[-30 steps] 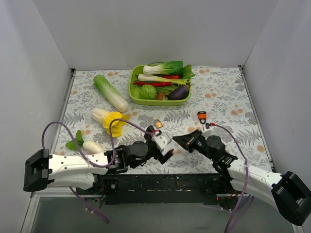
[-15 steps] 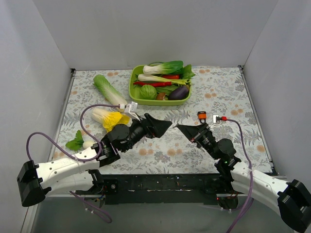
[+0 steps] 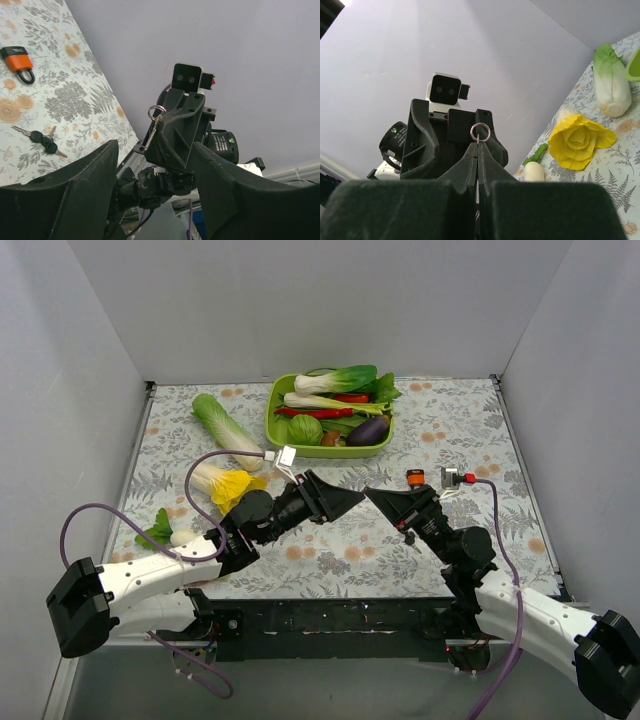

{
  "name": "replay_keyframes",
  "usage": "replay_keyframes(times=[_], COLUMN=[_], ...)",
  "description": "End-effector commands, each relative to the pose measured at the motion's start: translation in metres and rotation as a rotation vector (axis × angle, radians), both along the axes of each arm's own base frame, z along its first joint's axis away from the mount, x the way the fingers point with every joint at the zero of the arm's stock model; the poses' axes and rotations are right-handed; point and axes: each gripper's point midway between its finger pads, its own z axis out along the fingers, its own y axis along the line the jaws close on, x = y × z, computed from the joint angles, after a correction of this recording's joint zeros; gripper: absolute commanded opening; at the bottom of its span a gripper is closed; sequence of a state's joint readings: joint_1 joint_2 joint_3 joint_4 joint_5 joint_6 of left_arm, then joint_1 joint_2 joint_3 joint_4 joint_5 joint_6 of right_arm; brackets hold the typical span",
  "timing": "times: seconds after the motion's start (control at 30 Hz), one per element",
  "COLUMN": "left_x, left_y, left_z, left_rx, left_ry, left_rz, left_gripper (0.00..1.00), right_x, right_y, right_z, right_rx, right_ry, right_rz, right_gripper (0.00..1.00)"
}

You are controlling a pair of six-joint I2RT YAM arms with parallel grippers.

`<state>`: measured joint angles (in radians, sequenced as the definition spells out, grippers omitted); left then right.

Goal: Unlock with the key

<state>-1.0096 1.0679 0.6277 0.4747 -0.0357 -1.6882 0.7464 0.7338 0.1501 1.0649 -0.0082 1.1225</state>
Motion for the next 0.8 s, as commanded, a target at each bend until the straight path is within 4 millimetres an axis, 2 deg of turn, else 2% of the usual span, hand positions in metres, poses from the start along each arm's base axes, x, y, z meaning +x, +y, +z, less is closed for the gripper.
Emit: replay_keyframes(times=[0.0, 0.17, 0.4, 0.6, 0.77], left_x=[-0.0132, -0.0134, -0.0133, -0.0115, -0.0078], left_y=[-0.0031, -0.0036, -0.0105, -0.0087, -0.0046], left_z=[0.0202, 0.0206, 0.0123, 0.017, 0.0178], left_rx=[-0.078, -0.082, -0.047, -0.061, -0.066], left_ry=[-0.053, -0.061, -0.059, -0.071, -0.081], left_rz=[-0.08, -0.083, -0.105, -0.091, -0.063], left_gripper=[0.54, 0.43, 0.41, 0.39, 0.3], right_x=[-0.0081, -0.0093, -0.0094, -0.0104, -0.0111], right_y=[-0.0038, -0.0047, -0.0052, -0.0032, -0.0022], right_z=[0.0389, 0.0383, 0.0384, 0.0352, 0.0348], right_rx=[0.072, 0.099, 0.125, 0.13, 0.133], right_ry=[-0.086, -0.066, -0.047, -0.032, -0.026], right_rz=[0.016, 0.031, 0.042, 0.061, 0.071], right_gripper=[0.01, 0.01, 0.01, 0.01, 0.01])
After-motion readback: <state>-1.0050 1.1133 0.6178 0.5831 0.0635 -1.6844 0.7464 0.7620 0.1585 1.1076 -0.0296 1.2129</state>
